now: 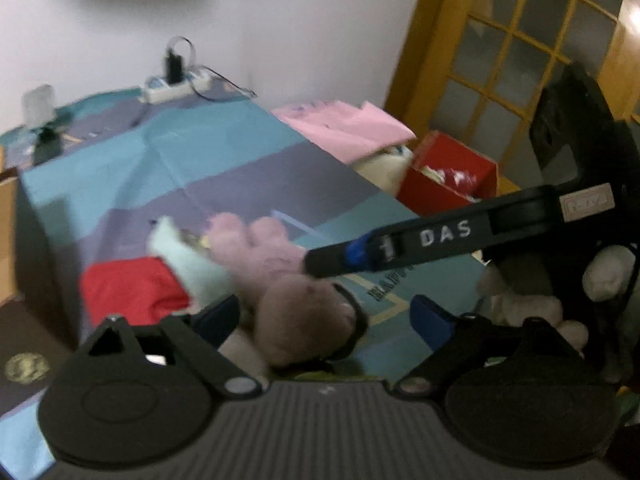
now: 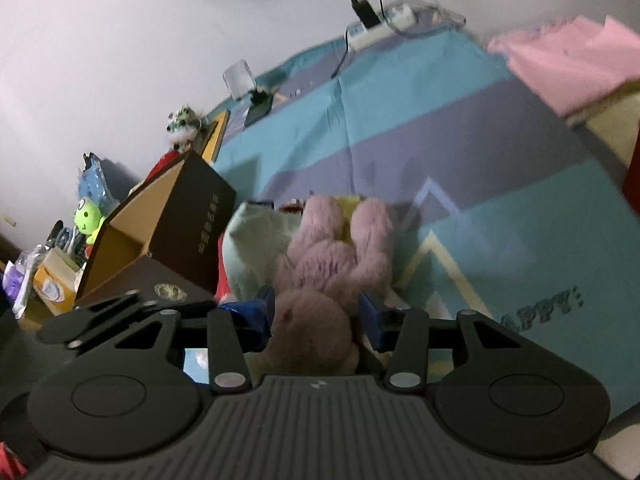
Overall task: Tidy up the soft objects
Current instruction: 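Close the right gripper on the pink teddy bear and lift it, then carry the teddy bear with the right gripper and lower it into the box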
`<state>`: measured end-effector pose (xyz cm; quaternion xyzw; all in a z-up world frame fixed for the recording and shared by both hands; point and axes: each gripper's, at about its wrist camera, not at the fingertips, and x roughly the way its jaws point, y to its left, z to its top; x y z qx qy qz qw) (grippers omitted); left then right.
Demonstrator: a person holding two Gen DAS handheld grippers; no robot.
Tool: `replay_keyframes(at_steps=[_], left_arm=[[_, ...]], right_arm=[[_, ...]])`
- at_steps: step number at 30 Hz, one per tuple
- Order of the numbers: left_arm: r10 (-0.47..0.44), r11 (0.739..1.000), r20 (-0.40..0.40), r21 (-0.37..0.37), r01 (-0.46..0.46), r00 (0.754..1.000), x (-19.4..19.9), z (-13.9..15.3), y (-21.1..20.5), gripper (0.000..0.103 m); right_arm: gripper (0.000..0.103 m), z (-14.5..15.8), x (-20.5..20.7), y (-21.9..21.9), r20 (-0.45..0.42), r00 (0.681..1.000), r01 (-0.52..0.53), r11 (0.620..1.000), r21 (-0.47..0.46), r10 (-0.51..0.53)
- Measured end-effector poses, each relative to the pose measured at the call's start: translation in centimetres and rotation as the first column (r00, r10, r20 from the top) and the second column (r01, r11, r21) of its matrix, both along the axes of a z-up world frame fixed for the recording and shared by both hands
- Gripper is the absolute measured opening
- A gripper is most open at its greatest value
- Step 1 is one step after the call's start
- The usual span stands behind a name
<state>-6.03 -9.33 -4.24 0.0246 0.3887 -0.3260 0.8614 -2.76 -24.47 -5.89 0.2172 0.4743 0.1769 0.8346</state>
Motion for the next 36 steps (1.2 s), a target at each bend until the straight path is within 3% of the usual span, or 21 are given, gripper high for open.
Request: replay_keyframes(at_steps=[4,11,12,18,27,36], left_arm=[[-0.003,1.0,-0.101,0.017,0.004,0.995,2.2,-2.2,-1.4,0.081],[0.049,0.998,-0.141,0.046,-0.043,0.989,3.2,-3.7,-1.9,0.081],[0.057,0.997,-0.137,0.056,-0.05,0.989,3.2,-3.8,-2.0,0.075],[0.079,0.996,-0.085,0.053,-0.074,0.993,2.6,-2.1,-1.9,0.061],[0.092,0.995,0.037,-0.039,-0.091,0.995,2.4,3.5,-1.2,0.06],[0.188,0.981,0.23,-0.093,-0.171,0.955,3.0,9.0,4.9,0.06]], right_arm=[[0.03,-0.9,0.3,-0.4,-0.053,0.998,-0.027,0.998,0.057,0.03],[0.029,-2.4,1.5,-0.1,-0.108,0.991,-0.065,0.987,0.144,0.081],[0.027,-2.3,1.6,-0.1,-0.098,0.991,-0.075,0.987,0.14,0.089],[0.018,-0.3,1.2,-1.2,-0.012,0.99,-0.138,0.984,0.11,0.14],[0.017,5.1,1.9,-0.9,0.16,0.979,-0.147,0.984,0.106,0.129],[0.017,9.5,5.0,6.0,0.36,0.916,-0.224,0.97,0.095,0.177]])
